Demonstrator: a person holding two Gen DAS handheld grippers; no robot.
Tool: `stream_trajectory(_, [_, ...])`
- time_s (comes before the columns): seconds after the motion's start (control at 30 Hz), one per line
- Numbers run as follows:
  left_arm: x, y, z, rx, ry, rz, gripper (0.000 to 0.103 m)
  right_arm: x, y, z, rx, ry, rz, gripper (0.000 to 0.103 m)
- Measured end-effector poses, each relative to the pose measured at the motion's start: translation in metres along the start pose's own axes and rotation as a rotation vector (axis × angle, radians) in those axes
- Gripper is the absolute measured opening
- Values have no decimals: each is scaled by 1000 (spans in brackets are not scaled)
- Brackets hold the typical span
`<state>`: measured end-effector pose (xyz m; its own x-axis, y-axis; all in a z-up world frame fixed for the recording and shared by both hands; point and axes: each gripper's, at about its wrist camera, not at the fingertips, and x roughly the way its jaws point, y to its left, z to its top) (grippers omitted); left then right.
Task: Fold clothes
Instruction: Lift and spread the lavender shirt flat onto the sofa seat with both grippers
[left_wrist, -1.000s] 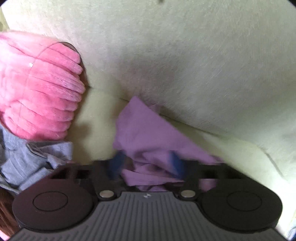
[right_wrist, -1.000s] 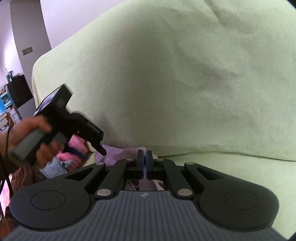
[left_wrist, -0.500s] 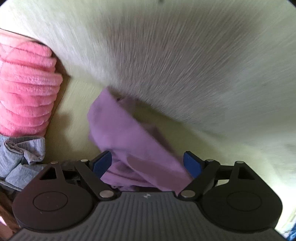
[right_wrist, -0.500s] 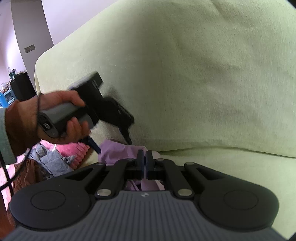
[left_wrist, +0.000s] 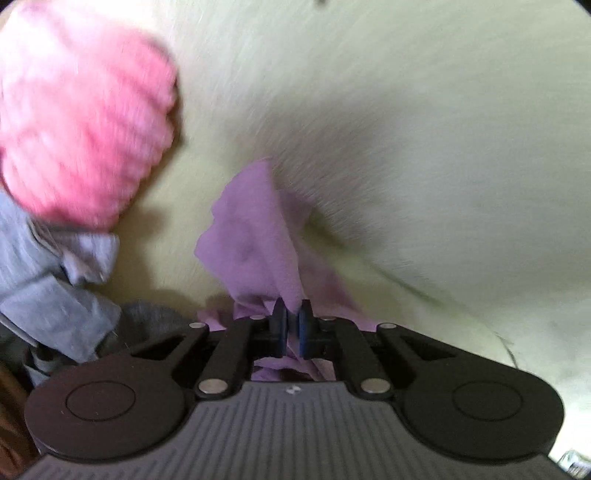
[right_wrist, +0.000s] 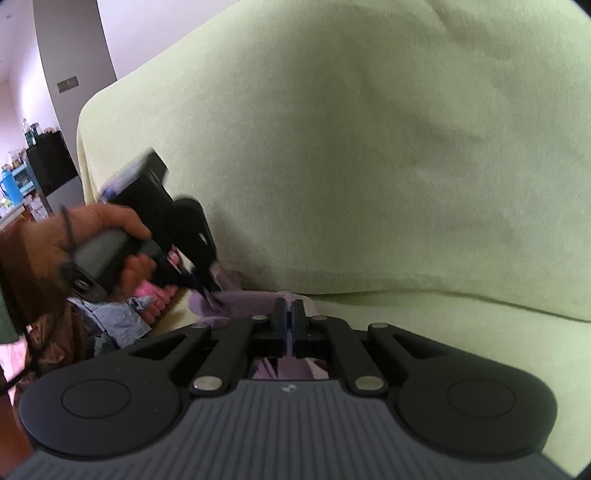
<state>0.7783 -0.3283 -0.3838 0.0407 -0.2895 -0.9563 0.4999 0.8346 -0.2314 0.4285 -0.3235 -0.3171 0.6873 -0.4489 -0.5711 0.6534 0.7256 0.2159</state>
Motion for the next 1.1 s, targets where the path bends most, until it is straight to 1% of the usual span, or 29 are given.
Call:
stream_trajectory(0.03, [-5, 0, -1, 9, -9, -10, 2, -9, -4, 5, 12, -2, -22, 1])
stream_trajectory(0.13, [-42, -16, -6, 36, -29, -59, 3, -32, -10, 19, 20, -15, -61, 1])
stream_trajectory(0.17, [-64, -29, -12, 63, -36, -90, 2, -42, -12, 25, 16, -23, -74, 1])
stream_trajectory(0.2, [-74, -36, -18, 78, -40, -107, 3, -52, -13, 31, 12, -31, -86, 1])
stream_trajectory(0.23, [-83, -41, -18, 83, -41, -111, 3, -68, -17, 39, 8, -45, -100, 1])
stream_trajectory(0.27, [-101, -53, -26, 104, -50, -129, 3, -85, -21, 47, 3, -60, -114, 1])
stream_trajectory(0.3, [-108, -61, -27, 111, -52, -137, 3, -98, -25, 52, -2, -69, -124, 1])
stream_trajectory(0.33, [-126, -76, -43, 125, -58, -164, 3, -110, -29, 57, -6, -77, -134, 1])
stream_trajectory(0.4, [-133, -90, -54, 136, -53, -174, 3, -133, -42, 65, -9, -83, -150, 1])
stream_trajectory(0.43, [-135, -101, -64, 147, -46, -184, 3, -152, -58, 72, -12, -79, -161, 1])
stream_trajectory(0.53, [-143, -137, -96, 178, -30, -220, 3, -188, -98, 82, -42, -55, -183, 1])
stream_trajectory(0.57, [-146, -154, -110, 179, -26, -237, 3, -199, -111, 85, -63, -55, -187, 1])
stream_trajectory(0.6, [-148, -162, -117, 178, -28, -248, 3, -209, -124, 88, -85, -56, -191, 1])
stream_trajectory(0.67, [-158, -194, -145, 187, -64, -274, 3, -231, -152, 97, -133, -56, -194, 1])
stream_trajectory(0.7, [-161, -201, -151, 191, -77, -276, 3, -243, -167, 104, -161, -59, -186, 1])
stream_trajectory(0.77, [-177, -236, -174, 203, -126, -295, 3, -260, -188, 115, -226, -69, -189, 1])
stream_trajectory(0.8, [-181, -243, -178, 203, -135, -304, 3, -267, -192, 119, -250, -74, -192, 1])
stream_trajectory(0.87, [-200, -275, -191, 233, -195, -332, 4, -291, -213, 136, -328, -95, -205, 1])
stream_trajectory(1.0, [-231, -311, -203, 275, -273, -370, 5, -314, -240, 164, -409, -116, -232, 1])
stream_trajectory(1.07, [-252, -330, -211, 319, -330, -365, 5, -327, -247, 170, -448, -134, -226, 1])
stream_trajectory(1.1, [-255, -331, -213, 329, -341, -365, 5, -333, -248, 170, -461, -140, -221, 1])
